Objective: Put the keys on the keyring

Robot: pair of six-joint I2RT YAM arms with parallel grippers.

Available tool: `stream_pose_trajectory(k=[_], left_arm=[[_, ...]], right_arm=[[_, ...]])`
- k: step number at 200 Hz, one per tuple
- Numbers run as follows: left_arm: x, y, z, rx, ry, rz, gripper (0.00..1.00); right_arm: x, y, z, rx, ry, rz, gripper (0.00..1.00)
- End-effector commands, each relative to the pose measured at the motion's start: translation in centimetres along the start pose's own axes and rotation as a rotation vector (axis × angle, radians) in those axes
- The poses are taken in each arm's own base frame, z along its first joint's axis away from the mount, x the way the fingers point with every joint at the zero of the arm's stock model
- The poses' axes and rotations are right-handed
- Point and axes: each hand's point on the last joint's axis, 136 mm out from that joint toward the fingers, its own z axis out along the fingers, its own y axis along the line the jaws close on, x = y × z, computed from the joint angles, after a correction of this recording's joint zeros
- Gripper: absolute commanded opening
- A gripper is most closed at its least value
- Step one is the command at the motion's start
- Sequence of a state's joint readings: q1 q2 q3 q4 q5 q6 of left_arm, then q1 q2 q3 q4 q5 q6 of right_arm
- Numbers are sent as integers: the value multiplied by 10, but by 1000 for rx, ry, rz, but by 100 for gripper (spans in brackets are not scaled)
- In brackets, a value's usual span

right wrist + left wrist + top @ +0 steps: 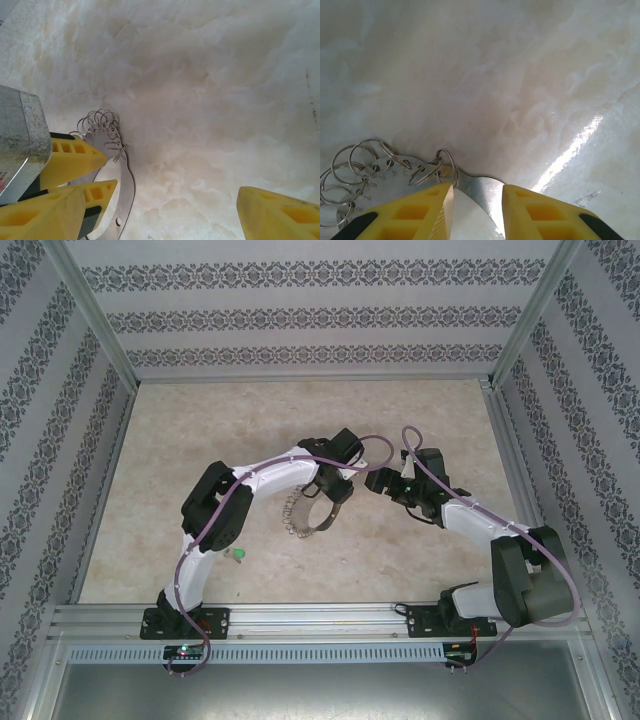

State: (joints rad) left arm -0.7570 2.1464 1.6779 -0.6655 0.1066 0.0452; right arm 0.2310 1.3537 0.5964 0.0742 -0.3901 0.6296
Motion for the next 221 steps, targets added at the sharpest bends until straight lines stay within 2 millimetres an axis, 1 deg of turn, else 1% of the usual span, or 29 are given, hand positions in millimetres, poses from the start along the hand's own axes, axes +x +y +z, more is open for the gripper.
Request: stream_pose_trajectory(k=[1,54,107,148,175,194,221], left_arm=[[-5,11,6,-37,-9,-13,32],[-5,16,13,-47,-1,-24,31],[-9,26,18,-61,-6,-42,31],[-8,30,24,-76,0,-42,31],[-8,30,23,-75,-2,-42,31],[-8,28,21,-64,-7,-46,33],[-10,26,14,-58,-24,-51,40]], right_arm=[[0,-4,0,12,-3,-4,80],[-1,-4,0,10,-4,-5,80],[0,-5,1,11,-2,-5,80],[0,-5,1,7,-3,-7,80],[-1,-4,0,6,-5,-9,80],[-1,-5,0,7,-4,-8,80],[-1,-5,1,6,-5,-5,80]])
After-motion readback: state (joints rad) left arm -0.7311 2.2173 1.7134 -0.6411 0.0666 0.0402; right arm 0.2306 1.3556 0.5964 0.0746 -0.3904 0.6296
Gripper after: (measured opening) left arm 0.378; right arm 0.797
